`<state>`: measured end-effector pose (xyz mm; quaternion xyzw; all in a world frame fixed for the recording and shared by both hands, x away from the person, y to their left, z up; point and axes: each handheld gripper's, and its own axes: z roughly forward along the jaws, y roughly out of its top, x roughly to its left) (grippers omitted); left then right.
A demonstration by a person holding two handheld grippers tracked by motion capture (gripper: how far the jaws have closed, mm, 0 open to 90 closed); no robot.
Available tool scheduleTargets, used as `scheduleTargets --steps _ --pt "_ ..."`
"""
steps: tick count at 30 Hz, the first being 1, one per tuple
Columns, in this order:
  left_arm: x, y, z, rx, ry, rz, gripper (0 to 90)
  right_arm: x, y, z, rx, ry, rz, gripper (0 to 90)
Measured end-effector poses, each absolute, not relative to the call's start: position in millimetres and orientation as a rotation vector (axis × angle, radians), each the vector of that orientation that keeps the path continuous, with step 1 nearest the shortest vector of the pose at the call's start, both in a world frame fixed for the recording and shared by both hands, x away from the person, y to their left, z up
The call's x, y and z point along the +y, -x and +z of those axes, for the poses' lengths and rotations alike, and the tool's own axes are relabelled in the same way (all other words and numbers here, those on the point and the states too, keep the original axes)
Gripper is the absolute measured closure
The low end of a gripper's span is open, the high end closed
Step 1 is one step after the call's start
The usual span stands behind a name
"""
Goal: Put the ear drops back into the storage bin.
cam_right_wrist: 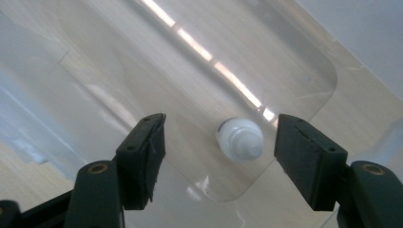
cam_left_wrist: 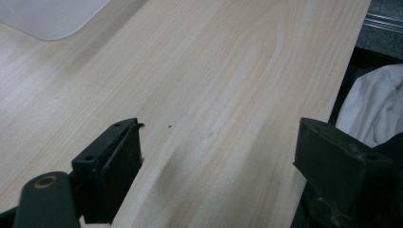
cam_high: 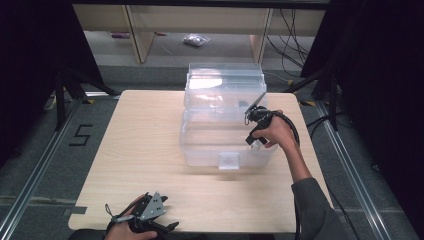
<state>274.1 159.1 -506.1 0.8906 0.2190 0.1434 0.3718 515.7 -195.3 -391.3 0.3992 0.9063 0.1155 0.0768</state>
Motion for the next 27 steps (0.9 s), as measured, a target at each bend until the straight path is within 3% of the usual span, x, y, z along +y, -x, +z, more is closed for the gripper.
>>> scheduleTargets --steps 27 --pt "158.4 -273.7 -506.7 0.572 -2.274 0.361 15.5 -201.1 -474.7 -376.8 2.686 -1.13 0.558 28.2"
